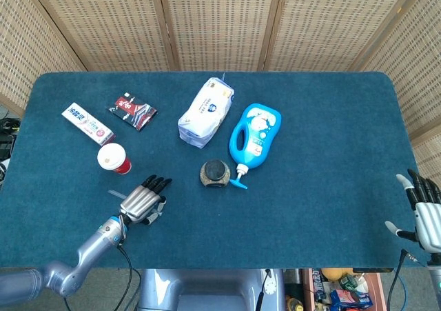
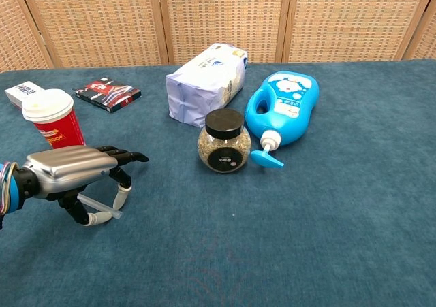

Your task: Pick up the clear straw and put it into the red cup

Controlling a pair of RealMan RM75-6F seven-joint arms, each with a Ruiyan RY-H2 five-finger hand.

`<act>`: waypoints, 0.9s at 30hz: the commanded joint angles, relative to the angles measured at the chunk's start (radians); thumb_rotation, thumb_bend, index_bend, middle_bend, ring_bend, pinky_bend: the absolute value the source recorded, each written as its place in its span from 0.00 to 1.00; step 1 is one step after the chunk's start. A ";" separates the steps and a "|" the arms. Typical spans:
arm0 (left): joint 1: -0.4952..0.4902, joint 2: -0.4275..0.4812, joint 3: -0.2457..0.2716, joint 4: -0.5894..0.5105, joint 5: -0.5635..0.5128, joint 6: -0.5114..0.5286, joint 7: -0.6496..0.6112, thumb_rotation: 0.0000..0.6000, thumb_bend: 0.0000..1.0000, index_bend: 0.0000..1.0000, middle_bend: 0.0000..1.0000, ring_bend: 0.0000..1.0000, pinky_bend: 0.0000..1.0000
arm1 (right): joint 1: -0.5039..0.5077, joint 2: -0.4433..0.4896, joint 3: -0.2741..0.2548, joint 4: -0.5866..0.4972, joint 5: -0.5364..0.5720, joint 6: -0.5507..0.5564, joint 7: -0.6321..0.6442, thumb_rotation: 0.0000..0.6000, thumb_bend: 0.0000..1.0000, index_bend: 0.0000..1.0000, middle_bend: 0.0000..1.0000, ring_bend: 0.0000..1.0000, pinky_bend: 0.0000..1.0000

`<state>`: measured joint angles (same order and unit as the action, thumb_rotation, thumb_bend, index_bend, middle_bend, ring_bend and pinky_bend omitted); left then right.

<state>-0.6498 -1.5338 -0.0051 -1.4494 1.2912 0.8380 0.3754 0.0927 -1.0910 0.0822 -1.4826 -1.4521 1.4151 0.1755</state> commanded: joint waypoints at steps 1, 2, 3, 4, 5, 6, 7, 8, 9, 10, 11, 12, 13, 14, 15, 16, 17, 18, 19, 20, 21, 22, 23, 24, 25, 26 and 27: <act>-0.001 0.001 0.003 -0.001 -0.003 0.001 0.004 1.00 0.38 0.54 0.00 0.00 0.00 | 0.000 0.000 0.000 0.000 0.000 -0.001 0.000 1.00 0.00 0.00 0.00 0.00 0.00; -0.001 0.000 0.004 0.000 -0.005 0.001 0.006 1.00 0.38 0.54 0.00 0.00 0.00 | 0.000 0.000 0.000 0.000 0.000 -0.001 0.000 1.00 0.00 0.00 0.00 0.00 0.00; -0.001 0.000 0.005 0.000 -0.007 0.000 0.007 1.00 0.38 0.54 0.00 0.00 0.00 | 0.000 0.000 0.000 0.000 0.000 -0.001 -0.001 1.00 0.00 0.00 0.00 0.00 0.00; -0.002 0.000 0.005 0.001 -0.010 -0.001 0.008 1.00 0.38 0.54 0.00 0.00 0.00 | 0.000 0.000 -0.001 0.000 0.000 0.000 -0.001 1.00 0.00 0.00 0.00 0.00 0.00; -0.002 -0.001 0.005 0.001 -0.011 -0.001 0.009 1.00 0.38 0.54 0.00 0.00 0.00 | 0.000 0.000 -0.001 0.000 -0.001 0.000 -0.001 1.00 0.00 0.00 0.00 0.00 0.00; -0.003 -0.001 0.006 0.003 -0.012 0.000 0.010 1.00 0.38 0.54 0.00 0.00 0.00 | 0.000 0.000 -0.001 0.000 -0.001 -0.001 -0.001 1.00 0.00 0.00 0.00 0.00 0.00; -0.003 -0.003 0.006 0.005 -0.014 0.001 0.010 1.00 0.38 0.54 0.00 0.00 0.00 | 0.000 0.000 -0.001 -0.001 -0.001 -0.001 0.000 1.00 0.00 0.00 0.00 0.00 0.00; -0.003 -0.004 0.006 0.006 -0.015 0.001 0.009 1.00 0.38 0.54 0.00 0.00 0.00 | 0.000 0.000 -0.001 -0.001 0.000 -0.001 0.000 1.00 0.00 0.00 0.00 0.00 0.00; -0.003 -0.004 0.006 0.007 -0.016 0.001 0.007 1.00 0.38 0.54 0.00 0.00 0.00 | 0.000 0.001 -0.001 -0.001 0.000 -0.001 0.000 1.00 0.00 0.00 0.00 0.00 0.00; -0.004 -0.004 0.006 0.008 -0.016 0.001 0.007 1.00 0.38 0.54 0.00 0.00 0.00 | 0.000 0.001 -0.001 -0.001 0.000 -0.001 0.000 1.00 0.00 0.00 0.00 0.00 0.00; -0.005 -0.005 0.007 0.009 -0.015 0.002 0.006 1.00 0.38 0.54 0.00 0.00 0.00 | 0.000 0.000 -0.001 -0.001 0.000 -0.001 0.000 1.00 0.00 0.00 0.00 0.00 0.00; -0.005 -0.005 0.007 0.008 -0.015 0.002 0.005 1.00 0.38 0.54 0.00 0.00 0.00 | 0.000 0.000 -0.001 -0.001 0.001 -0.001 0.000 1.00 0.00 0.00 0.00 0.00 0.00; -0.006 -0.005 0.007 0.008 -0.016 0.002 0.004 1.00 0.38 0.54 0.00 0.00 0.00 | 0.000 0.000 -0.001 -0.001 0.000 -0.001 -0.001 1.00 0.00 0.00 0.00 0.00 0.00; -0.006 -0.005 0.008 0.009 -0.016 0.002 0.005 1.00 0.38 0.54 0.00 0.00 0.00 | 0.000 0.000 -0.001 -0.002 0.000 -0.001 -0.001 1.00 0.00 0.00 0.00 0.00 0.00; -0.006 -0.005 0.009 0.009 -0.016 0.003 0.005 1.00 0.38 0.54 0.00 0.00 0.00 | 0.000 0.000 -0.001 -0.001 0.000 -0.002 -0.001 1.00 0.00 0.00 0.00 0.00 0.00; -0.006 -0.006 0.009 0.010 -0.016 0.003 0.006 1.00 0.38 0.54 0.00 0.00 0.00 | 0.000 0.000 -0.001 -0.001 0.000 -0.001 -0.001 1.00 0.00 0.00 0.00 0.00 0.00; -0.006 -0.007 0.010 0.011 -0.018 0.002 0.007 1.00 0.38 0.54 0.00 0.00 0.00 | 0.000 0.001 -0.001 -0.001 0.000 -0.001 0.000 1.00 0.00 0.00 0.00 0.00 0.00; -0.007 -0.007 0.010 0.011 -0.020 0.002 0.007 1.00 0.38 0.54 0.00 0.00 0.00 | 0.000 0.001 -0.001 -0.001 0.000 -0.001 0.000 1.00 0.00 0.00 0.00 0.00 0.00; -0.007 -0.007 0.010 0.011 -0.021 0.002 0.008 1.00 0.38 0.54 0.00 0.00 0.00 | 0.000 0.001 -0.001 -0.001 0.000 -0.001 0.001 1.00 0.00 0.00 0.00 0.00 0.00; -0.007 -0.007 0.009 0.010 -0.022 0.004 0.007 1.00 0.38 0.54 0.00 0.00 0.00 | 0.000 0.001 -0.001 -0.001 0.000 -0.001 0.002 1.00 0.00 0.00 0.00 0.00 0.00; -0.007 -0.006 0.008 0.009 -0.023 0.006 0.006 1.00 0.38 0.56 0.00 0.00 0.00 | 0.000 0.001 -0.001 0.000 0.000 0.000 0.003 1.00 0.00 0.00 0.00 0.00 0.00; -0.007 -0.004 0.007 0.005 -0.023 0.009 0.006 1.00 0.39 0.57 0.00 0.00 0.00 | 0.000 0.001 -0.001 0.000 -0.001 0.000 0.003 1.00 0.00 0.00 0.00 0.00 0.00; -0.007 -0.002 0.007 0.003 -0.022 0.011 0.006 1.00 0.40 0.58 0.00 0.00 0.00 | 0.000 0.001 -0.001 0.000 -0.001 0.000 0.004 1.00 0.00 0.00 0.00 0.00 0.00; -0.007 -0.001 0.007 0.001 -0.022 0.012 0.007 1.00 0.41 0.59 0.00 0.00 0.00 | -0.001 0.001 -0.002 0.000 -0.001 0.000 0.004 1.00 0.00 0.00 0.00 0.00 0.00; -0.007 0.003 0.006 -0.003 -0.021 0.015 0.007 1.00 0.42 0.59 0.00 0.00 0.00 | 0.000 0.001 -0.001 0.000 -0.002 0.001 0.003 1.00 0.00 0.00 0.00 0.00 0.00; -0.007 0.006 0.006 -0.009 -0.021 0.017 0.006 1.00 0.42 0.59 0.00 0.00 0.00 | -0.001 0.001 -0.002 0.000 -0.002 0.001 0.003 1.00 0.00 0.00 0.00 0.00 0.00; -0.006 0.010 0.005 -0.014 -0.020 0.021 0.006 1.00 0.42 0.59 0.00 0.00 0.00 | -0.001 0.001 -0.002 0.000 -0.002 0.001 0.004 1.00 0.00 0.00 0.00 0.00 0.00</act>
<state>-0.6566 -1.5274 0.0007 -1.4592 1.2705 0.8556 0.3818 0.0920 -1.0901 0.0805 -1.4826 -1.4544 1.4164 0.1792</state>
